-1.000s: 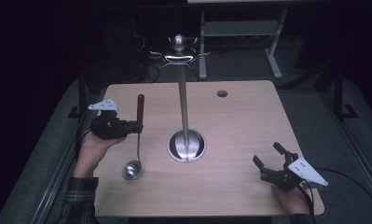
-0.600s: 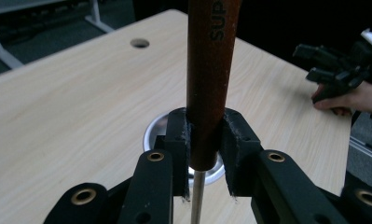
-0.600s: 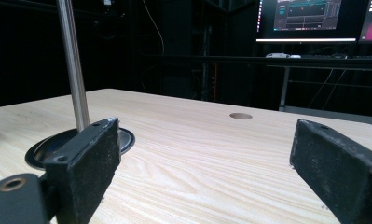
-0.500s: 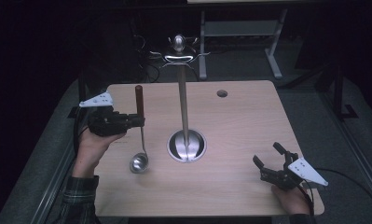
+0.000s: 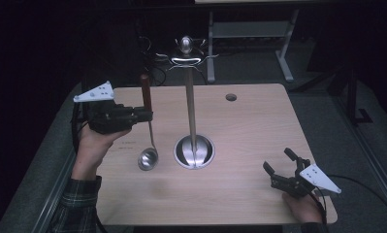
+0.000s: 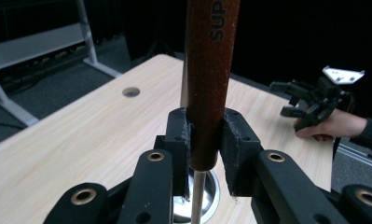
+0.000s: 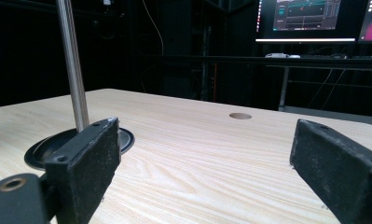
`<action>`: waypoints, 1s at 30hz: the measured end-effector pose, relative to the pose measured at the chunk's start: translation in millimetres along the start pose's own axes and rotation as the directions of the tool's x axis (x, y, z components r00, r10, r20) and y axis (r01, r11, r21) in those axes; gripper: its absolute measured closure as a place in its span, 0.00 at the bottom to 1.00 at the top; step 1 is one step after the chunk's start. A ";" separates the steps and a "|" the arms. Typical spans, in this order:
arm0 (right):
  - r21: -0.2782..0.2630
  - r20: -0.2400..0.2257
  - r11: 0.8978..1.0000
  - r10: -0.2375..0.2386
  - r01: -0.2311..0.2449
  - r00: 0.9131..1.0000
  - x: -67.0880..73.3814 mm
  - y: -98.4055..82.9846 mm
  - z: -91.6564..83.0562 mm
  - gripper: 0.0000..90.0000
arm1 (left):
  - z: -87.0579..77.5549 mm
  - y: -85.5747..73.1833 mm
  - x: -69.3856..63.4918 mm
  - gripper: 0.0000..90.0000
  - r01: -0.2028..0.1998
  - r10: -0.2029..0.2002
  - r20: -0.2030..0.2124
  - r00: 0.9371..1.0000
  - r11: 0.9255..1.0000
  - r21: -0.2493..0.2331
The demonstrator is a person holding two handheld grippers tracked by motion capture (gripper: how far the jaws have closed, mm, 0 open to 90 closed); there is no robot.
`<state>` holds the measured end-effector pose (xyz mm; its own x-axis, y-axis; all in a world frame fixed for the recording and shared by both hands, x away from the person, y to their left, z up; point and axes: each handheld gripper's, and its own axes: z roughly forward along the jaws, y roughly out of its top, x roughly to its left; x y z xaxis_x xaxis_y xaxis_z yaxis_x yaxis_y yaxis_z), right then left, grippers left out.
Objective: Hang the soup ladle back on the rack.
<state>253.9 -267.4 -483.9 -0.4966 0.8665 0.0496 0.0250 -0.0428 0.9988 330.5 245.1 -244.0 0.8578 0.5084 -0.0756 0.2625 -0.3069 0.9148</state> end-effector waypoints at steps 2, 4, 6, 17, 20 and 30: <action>0.000 0.000 1.000 0.000 0.000 1.000 0.0 0.0 0.0 0.09 | -0.7 5.2 -2.5 0.82 -0.012 0.012 0.008 1.000 1.000 -0.007; 0.000 0.000 1.000 0.000 0.000 1.000 0.0 0.0 0.0 0.09 | -0.3 9.9 -6.0 0.82 -0.023 0.023 0.016 1.000 1.000 -0.008; 0.000 0.000 1.000 0.000 0.000 1.000 0.0 0.0 0.0 0.09 | 1.4 14.0 -9.7 0.82 -0.031 0.032 0.020 0.999 0.999 -0.014; 0.000 0.000 1.000 0.000 0.000 1.000 0.0 0.0 0.0 0.09 | 10.0 34.2 -21.2 0.82 -0.074 0.075 0.034 0.997 0.997 -0.033; 0.000 0.000 1.000 0.000 0.000 1.000 0.0 0.0 0.0 0.09 | 12.3 37.6 -21.5 0.82 -0.074 0.075 0.033 0.997 0.997 -0.030; 0.000 0.000 1.000 0.001 -0.001 1.000 0.0 0.0 0.0 0.09 | 23.2 42.7 -21.8 0.82 -0.070 0.070 0.031 0.997 0.998 -0.007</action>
<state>253.8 -267.4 -483.9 -0.4967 0.8665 0.0504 0.0253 -0.0436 0.9987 333.3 202.2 -212.5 0.8872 0.4607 -0.0237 0.1988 -0.3356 0.9208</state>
